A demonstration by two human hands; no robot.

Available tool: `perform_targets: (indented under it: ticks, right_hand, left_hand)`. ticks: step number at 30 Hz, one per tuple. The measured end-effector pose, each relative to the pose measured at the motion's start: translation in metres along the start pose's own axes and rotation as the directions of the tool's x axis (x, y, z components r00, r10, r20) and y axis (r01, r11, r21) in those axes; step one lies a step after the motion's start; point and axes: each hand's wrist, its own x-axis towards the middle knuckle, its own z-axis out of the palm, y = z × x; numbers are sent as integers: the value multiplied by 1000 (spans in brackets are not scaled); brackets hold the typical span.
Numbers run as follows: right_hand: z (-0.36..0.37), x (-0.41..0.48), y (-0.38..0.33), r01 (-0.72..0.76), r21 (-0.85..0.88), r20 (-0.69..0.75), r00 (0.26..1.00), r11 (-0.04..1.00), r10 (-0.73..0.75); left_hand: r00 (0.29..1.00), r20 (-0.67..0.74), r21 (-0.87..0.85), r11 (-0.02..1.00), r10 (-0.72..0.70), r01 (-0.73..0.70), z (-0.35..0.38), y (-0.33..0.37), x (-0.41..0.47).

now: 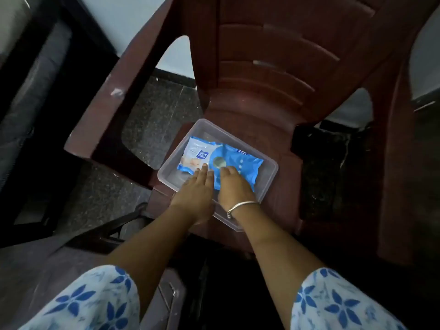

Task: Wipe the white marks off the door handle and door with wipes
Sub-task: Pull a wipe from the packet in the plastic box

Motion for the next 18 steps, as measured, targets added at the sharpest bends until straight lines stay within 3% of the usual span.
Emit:
perform_targets:
  ticks: [7, 18]
  right_hand:
    - [18, 28, 6, 38, 63, 5, 999, 997, -38]
    - [18, 35, 9, -10, 94, 39, 999, 996, 6]
  left_hand:
    - [998, -57, 142, 990, -2, 10, 17, -7, 17]
    - [999, -37, 2, 1000, 10, -10, 16, -10, 20]
